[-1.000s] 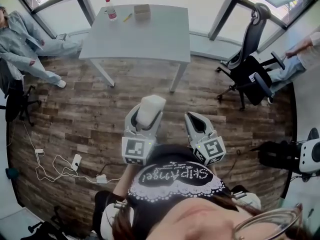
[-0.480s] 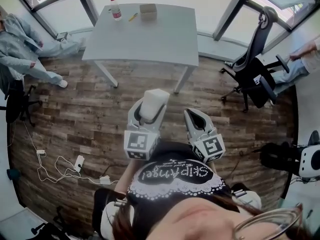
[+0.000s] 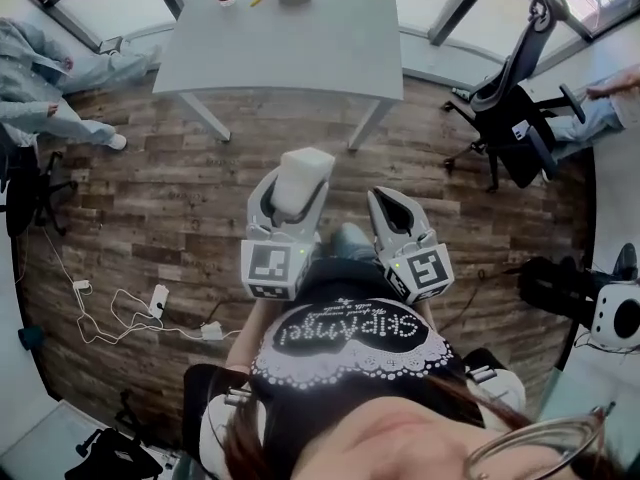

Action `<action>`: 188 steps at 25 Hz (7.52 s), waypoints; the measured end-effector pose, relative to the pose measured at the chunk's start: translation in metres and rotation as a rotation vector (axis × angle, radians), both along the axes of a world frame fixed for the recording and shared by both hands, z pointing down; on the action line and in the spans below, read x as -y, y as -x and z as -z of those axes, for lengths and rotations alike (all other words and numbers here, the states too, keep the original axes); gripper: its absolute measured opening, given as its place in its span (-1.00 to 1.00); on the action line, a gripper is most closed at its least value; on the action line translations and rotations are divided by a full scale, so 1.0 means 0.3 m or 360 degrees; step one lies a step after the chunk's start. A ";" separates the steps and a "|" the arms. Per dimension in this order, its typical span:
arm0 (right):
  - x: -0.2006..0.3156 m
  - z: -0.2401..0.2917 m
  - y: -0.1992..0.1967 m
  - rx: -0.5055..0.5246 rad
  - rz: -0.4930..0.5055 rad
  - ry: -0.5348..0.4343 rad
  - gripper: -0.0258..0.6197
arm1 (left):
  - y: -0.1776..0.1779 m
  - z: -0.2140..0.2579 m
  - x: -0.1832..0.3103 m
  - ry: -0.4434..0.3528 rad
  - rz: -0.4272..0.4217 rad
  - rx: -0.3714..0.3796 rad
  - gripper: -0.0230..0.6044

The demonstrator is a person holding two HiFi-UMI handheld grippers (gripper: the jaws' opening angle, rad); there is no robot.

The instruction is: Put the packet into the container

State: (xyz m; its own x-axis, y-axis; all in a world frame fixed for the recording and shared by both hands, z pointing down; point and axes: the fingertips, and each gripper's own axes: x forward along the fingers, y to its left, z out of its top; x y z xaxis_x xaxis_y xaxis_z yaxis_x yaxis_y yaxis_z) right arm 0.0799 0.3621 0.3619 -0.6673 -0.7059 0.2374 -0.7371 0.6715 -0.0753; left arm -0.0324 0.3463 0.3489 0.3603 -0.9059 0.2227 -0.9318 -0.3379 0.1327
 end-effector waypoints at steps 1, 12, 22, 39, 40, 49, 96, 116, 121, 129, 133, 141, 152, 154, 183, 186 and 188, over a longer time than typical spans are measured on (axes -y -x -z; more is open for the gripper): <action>0.005 -0.002 0.005 0.0000 0.0009 0.0006 -0.93 | 0.001 0.000 0.003 -0.0001 -0.0002 0.0002 -0.02; 0.129 0.007 0.025 -0.0006 0.0079 0.0053 -0.93 | 0.000 -0.021 0.086 0.0047 0.0048 -0.0015 -0.02; 0.352 -0.001 -0.009 -0.0022 0.0170 0.0064 -0.93 | -0.010 0.003 0.276 0.0031 0.0181 -0.0072 -0.02; 0.566 -0.010 -0.029 0.0013 0.0236 0.0056 -0.93 | -0.047 0.018 0.490 0.0008 0.0204 -0.0062 -0.02; 0.571 -0.010 -0.028 0.0018 0.0234 0.0059 -0.93 | -0.050 0.022 0.498 0.0005 0.0203 -0.0063 -0.02; 0.593 -0.025 -0.082 0.0010 0.0230 0.0056 -0.93 | -0.051 0.012 0.544 -0.0017 0.0234 -0.0055 -0.02; 1.082 0.126 -0.059 0.0038 -0.0330 0.0096 -0.93 | 0.283 0.087 1.022 -0.0052 0.0006 -0.0089 -0.02; 1.196 0.044 -0.001 -0.0013 -0.0210 0.0187 -0.93 | 0.271 0.017 1.134 0.0057 0.0016 -0.0065 -0.02; 1.279 0.048 0.037 0.0011 -0.0092 0.0222 -0.93 | 0.233 0.012 1.210 0.0060 0.0012 -0.0058 -0.02; 1.390 0.045 0.096 0.0015 0.0055 0.0229 -0.93 | 0.262 0.033 1.303 0.0023 0.0137 -0.0077 -0.02; 1.421 0.043 0.095 0.0029 0.0076 0.0218 -0.93 | 0.273 0.017 1.323 0.0039 0.0192 -0.0069 -0.02; 1.460 -0.069 0.095 -0.0045 0.0101 0.0171 -0.93 | 0.220 -0.008 1.368 0.0009 0.0193 -0.0029 -0.02; 1.462 -0.107 0.146 -0.0026 0.0253 0.0132 -0.93 | 0.114 -0.109 1.350 0.0124 0.0088 -0.0032 -0.02; 1.461 -0.100 0.148 -0.0033 0.0260 0.0117 -0.93 | 0.104 -0.093 1.348 0.0104 0.0066 -0.0033 -0.02; 1.422 -0.074 0.162 -0.0004 0.0308 0.0063 -0.93 | 0.104 -0.099 1.329 0.0140 0.0031 -0.0004 -0.02; 1.424 -0.075 0.156 -0.0009 0.0297 0.0073 -0.93 | 0.103 -0.094 1.333 0.0139 0.0033 -0.0012 -0.02; 1.426 -0.073 0.155 -0.0011 0.0284 0.0079 -0.93 | 0.108 -0.094 1.333 0.0141 0.0037 -0.0013 -0.02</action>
State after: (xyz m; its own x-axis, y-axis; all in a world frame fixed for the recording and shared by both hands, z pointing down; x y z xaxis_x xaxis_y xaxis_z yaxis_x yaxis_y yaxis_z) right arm 0.0335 -0.0657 0.3837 -0.7790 -0.5638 0.2743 -0.6074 0.7872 -0.1070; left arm -0.0649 -0.0536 0.3773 0.3417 -0.8909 0.2993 -0.9379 -0.3031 0.1686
